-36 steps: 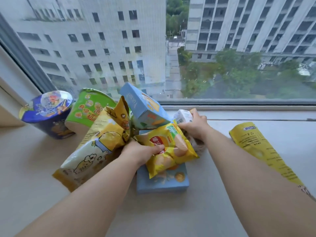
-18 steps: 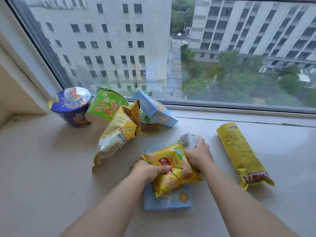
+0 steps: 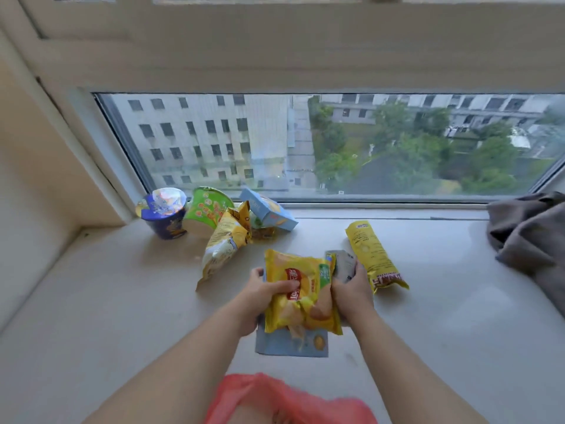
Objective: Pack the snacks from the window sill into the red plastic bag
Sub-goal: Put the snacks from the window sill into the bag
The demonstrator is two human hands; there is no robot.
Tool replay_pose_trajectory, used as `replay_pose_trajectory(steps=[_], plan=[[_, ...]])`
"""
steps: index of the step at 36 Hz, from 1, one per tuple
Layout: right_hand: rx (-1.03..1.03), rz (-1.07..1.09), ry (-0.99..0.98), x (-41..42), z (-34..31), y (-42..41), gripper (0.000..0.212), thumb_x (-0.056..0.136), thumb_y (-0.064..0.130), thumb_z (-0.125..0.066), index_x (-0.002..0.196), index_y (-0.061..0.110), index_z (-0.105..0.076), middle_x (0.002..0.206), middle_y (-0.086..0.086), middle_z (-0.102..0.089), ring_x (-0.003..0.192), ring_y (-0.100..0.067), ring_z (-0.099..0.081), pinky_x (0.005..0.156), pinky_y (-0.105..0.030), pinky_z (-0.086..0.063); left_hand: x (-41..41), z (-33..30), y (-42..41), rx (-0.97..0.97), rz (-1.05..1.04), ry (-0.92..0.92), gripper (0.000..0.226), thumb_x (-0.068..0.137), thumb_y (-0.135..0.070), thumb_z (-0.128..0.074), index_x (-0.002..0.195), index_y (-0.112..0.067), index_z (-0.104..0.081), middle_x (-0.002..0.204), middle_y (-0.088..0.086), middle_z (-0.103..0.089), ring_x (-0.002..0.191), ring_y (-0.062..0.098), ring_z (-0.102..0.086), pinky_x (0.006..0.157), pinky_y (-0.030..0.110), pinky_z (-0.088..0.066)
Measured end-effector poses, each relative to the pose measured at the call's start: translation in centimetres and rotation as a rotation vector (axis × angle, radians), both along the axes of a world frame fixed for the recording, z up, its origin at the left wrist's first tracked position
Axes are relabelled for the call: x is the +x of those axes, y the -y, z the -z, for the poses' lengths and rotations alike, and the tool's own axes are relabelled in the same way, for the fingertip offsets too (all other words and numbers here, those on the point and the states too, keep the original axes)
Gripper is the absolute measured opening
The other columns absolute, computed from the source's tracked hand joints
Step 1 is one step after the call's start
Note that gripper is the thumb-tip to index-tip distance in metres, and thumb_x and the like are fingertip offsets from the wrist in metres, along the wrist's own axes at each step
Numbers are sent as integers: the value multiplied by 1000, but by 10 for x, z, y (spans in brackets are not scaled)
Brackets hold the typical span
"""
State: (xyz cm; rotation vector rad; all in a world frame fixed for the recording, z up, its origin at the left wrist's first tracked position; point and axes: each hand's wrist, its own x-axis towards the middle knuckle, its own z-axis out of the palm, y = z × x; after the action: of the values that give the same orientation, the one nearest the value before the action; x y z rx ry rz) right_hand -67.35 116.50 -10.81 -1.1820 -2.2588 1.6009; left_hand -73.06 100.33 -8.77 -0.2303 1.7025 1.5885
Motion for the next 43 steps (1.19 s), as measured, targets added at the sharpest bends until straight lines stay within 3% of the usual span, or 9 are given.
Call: replay_pose_trajectory(steps=[7,11,16,21,27,32,36,39,43], plan=[[-22,-19,-103,66,-64,36,81,65,44,-51,140,15,-38,132,-11,-53,121,-30,-51,102,-42,-41,64,-46,48,34,-7,-174,96,45,-31,-90,127,-16,-43,111,10,-68,91,28,-70,82,52,-56],[-57,-44,-136,118,-79,63,79,57,34,-60,132,17,-44,123,-8,-58,109,-27,-58,96,-45,-47,105,-58,85,29,-9,-276,108,31,-45,-94,125,-15,-50,114,11,-68,97,29,-69,84,53,-55],[-99,-61,-240,171,-96,94,56,76,12,-75,125,14,-49,111,-5,-63,98,-22,-63,87,-40,-53,159,-69,129,61,-51,-382,98,40,-41,-92,125,-12,-51,115,12,-67,102,30,-67,87,51,-54],[-147,-116,-299,217,-99,116,47,80,9,-72,120,16,-47,99,2,-61,78,-8,-63,59,-18,-54,212,-61,168,28,-123,-431,75,57,-25,-90,118,-14,-49,113,11,-65,100,28,-66,81,47,-56],[-39,-204,-187,258,-73,148,60,71,19,-79,120,22,-44,117,-9,-58,99,-25,-62,83,-44,-55,261,-39,188,-183,-96,-547,52,65,-16,-86,96,-30,-46,98,-5,-61,95,22,-62,80,41,-55],[95,-278,-169,289,-52,162,87,69,23,-80,142,27,-32,128,0,-50,112,-18,-54,89,-29,-46,292,-38,201,-399,-59,-721,58,63,-27,-86,100,-22,-43,87,-10,-58,83,20,-58,67,29,-44],[226,-335,-118,303,-46,161,100,68,27,-81,148,34,-20,134,4,-50,118,-16,-53,93,-32,-46,307,-37,209,-549,-5,-872,63,64,-35,-84,112,-18,-46,96,-2,-61,87,26,-61,67,31,-44],[365,-426,-51,312,-45,158,99,70,28,-79,149,32,-19,125,6,-55,114,-15,-53,84,-23,-39,317,-31,215,-671,80,-995,70,66,-41,-80,124,-19,-47,103,0,-63,91,30,-62,67,31,-41],[548,-548,-3,316,-43,157,86,72,38,-75,144,33,-29,128,7,-53,116,-17,-50,90,-30,-36,328,-16,215,-805,378,-1113,66,71,-41,-75,127,-23,-45,105,1,-62,92,25,-62,63,32,-43]])
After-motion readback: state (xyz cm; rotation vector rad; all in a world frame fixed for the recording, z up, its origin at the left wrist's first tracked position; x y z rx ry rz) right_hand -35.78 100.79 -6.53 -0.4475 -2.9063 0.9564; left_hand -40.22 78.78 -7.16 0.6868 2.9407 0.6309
